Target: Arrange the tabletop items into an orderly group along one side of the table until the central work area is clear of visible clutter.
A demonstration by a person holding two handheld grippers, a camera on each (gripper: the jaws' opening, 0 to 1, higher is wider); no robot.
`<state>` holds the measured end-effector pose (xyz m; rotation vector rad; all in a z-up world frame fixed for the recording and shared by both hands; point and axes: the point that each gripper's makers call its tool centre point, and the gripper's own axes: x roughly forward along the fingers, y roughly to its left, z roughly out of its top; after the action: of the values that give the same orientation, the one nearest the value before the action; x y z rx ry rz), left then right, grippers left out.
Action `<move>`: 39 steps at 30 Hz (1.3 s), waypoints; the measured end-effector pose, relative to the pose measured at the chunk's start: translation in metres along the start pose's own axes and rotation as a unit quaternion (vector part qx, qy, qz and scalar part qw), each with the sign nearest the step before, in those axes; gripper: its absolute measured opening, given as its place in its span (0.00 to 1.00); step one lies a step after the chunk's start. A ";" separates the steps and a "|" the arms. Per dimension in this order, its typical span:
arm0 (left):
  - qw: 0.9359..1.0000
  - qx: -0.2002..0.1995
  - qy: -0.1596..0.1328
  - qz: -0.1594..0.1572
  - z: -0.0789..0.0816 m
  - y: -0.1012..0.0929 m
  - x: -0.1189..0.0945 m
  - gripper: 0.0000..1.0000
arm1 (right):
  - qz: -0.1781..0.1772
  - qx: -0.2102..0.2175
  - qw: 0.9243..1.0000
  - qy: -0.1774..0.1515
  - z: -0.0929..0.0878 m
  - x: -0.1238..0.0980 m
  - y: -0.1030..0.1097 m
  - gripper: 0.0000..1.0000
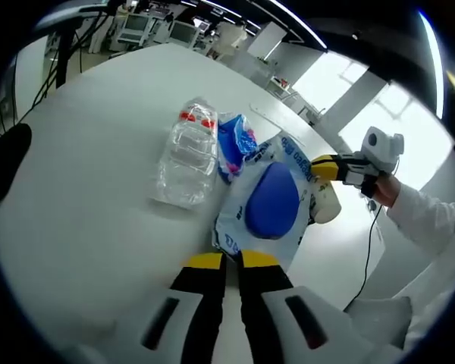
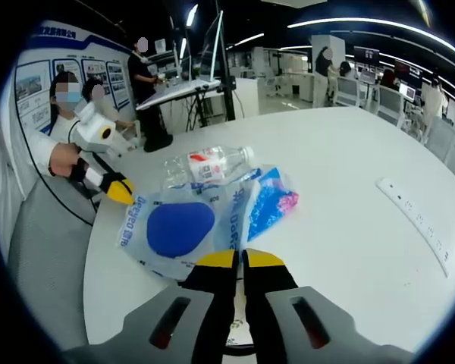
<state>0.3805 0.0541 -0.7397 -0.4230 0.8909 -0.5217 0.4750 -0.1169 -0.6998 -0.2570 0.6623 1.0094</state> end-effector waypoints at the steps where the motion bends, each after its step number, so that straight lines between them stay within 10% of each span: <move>1: 1.000 -0.002 -0.002 0.001 0.000 0.000 0.000 0.02 | 0.000 0.002 1.000 -0.002 0.001 0.000 0.000 0.00; 39: 0.999 -0.004 -0.043 -0.021 0.029 -0.024 -0.025 0.00 | 0.002 0.024 0.999 -0.048 0.025 -0.023 0.006 0.00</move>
<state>0.3851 0.0534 -0.6948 -0.4691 0.8032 -0.5343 0.4719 -0.1178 -0.6649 -0.1644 0.5996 1.0013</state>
